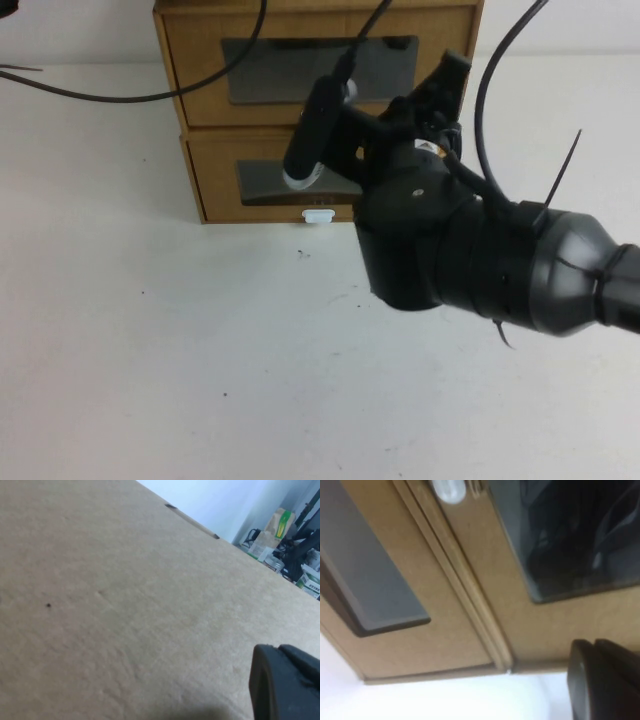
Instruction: Open the shoe box
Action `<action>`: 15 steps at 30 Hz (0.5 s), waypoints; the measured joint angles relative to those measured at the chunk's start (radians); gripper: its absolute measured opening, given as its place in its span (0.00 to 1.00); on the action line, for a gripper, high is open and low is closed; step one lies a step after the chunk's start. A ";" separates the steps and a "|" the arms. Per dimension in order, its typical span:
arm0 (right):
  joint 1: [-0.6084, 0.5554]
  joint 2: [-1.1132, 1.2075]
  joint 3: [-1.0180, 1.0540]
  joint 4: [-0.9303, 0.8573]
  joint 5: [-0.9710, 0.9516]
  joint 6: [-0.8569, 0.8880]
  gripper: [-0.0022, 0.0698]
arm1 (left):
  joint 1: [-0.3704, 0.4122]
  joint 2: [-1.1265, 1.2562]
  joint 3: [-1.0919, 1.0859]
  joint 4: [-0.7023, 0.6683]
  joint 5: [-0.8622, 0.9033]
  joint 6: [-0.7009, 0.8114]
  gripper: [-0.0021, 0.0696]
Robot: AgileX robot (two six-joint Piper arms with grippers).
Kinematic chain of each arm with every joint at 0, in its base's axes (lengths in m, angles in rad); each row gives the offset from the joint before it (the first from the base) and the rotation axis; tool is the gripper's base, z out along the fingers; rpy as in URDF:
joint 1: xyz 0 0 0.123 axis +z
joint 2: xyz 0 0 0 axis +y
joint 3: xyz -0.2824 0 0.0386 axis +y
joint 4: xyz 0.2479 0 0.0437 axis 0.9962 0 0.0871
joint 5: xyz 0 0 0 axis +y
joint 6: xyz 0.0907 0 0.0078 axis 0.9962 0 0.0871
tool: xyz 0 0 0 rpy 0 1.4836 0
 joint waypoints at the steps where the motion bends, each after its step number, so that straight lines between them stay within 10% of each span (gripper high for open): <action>1: 0.013 0.000 0.000 -0.010 -0.011 -0.009 0.00 | 0.000 0.000 0.000 0.000 0.000 0.000 0.02; 15: 0.159 0.092 0.000 -0.481 -0.189 0.279 0.00 | 0.000 0.000 0.000 -0.016 0.006 0.000 0.02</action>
